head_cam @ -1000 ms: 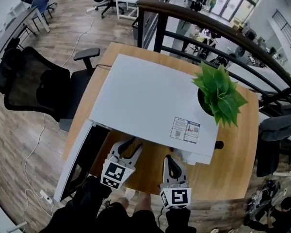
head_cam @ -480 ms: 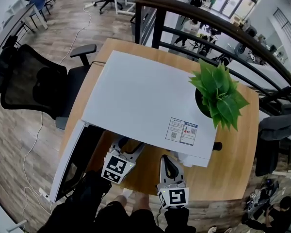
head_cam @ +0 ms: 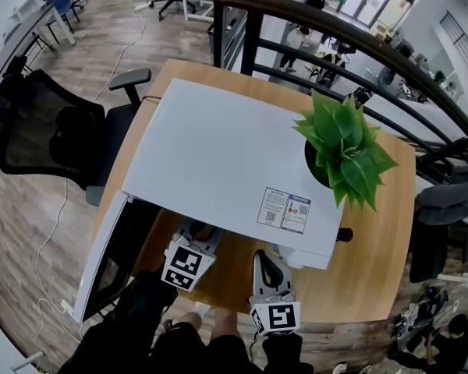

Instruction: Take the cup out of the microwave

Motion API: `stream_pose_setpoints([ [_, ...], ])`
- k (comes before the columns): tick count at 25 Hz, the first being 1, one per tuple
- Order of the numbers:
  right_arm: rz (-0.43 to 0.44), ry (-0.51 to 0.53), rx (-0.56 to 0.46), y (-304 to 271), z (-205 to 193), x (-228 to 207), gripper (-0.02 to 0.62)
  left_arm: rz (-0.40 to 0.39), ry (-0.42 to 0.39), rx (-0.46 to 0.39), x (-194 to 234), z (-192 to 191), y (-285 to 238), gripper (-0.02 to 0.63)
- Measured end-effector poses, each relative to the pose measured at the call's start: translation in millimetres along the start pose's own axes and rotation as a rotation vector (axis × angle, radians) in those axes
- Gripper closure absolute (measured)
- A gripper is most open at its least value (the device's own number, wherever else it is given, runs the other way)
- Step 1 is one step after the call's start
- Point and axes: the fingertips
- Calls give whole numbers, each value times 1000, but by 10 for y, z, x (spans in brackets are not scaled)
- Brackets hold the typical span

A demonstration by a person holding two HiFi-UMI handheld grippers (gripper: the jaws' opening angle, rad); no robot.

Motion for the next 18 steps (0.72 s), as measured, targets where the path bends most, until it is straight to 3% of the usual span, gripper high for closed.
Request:
stream_pose_setpoints([
  [9,-7,-25,9,64,-31,-74,580,-8,-13,8,-119,-6,-185,537],
  [18,-10,-20,15,113,-81,-137,580,-91,-23,-10,-264,36,-338,545],
])
Point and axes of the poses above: the fingertips, and each gripper's own axes: y backward along the fingers, x to its left, z out of its top, and after that the axes turned 10 degrees about -x, right-handed
